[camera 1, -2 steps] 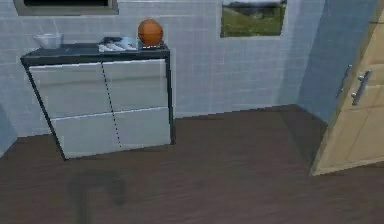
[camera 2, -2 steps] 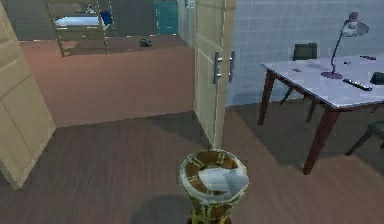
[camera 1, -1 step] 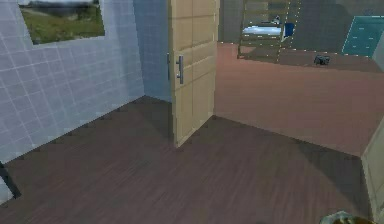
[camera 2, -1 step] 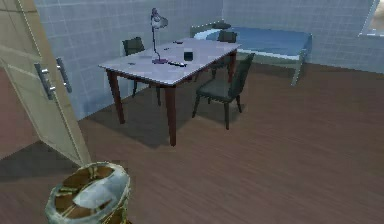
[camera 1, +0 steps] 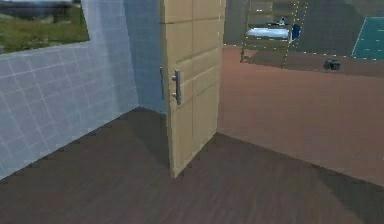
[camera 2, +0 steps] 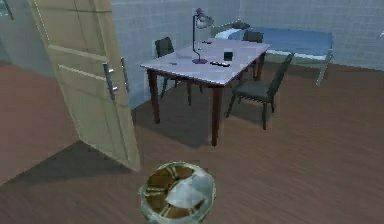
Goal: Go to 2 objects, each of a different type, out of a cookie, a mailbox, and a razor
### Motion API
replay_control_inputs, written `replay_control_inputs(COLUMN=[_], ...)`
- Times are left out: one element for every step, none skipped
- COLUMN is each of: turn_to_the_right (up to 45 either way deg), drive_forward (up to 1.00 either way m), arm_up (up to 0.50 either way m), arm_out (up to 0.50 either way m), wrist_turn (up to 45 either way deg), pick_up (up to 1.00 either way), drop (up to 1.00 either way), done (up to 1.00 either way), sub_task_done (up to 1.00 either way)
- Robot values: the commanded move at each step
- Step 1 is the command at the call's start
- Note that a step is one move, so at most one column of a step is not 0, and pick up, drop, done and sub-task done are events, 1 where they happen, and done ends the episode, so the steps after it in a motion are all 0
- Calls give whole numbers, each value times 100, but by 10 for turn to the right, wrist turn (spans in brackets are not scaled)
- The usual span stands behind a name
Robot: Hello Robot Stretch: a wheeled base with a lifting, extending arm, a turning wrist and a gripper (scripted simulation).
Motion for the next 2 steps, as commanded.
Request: replay_control_inputs(turn_to_the_right=[210, 0], drive_forward=[0, 100], arm_up=[0, 0], arm_out=[0, 0], wrist_turn=[0, 0], pick_up=[0, 0], drop=[0, 0], done=[0, 0], sub_task_done=[0, 0])
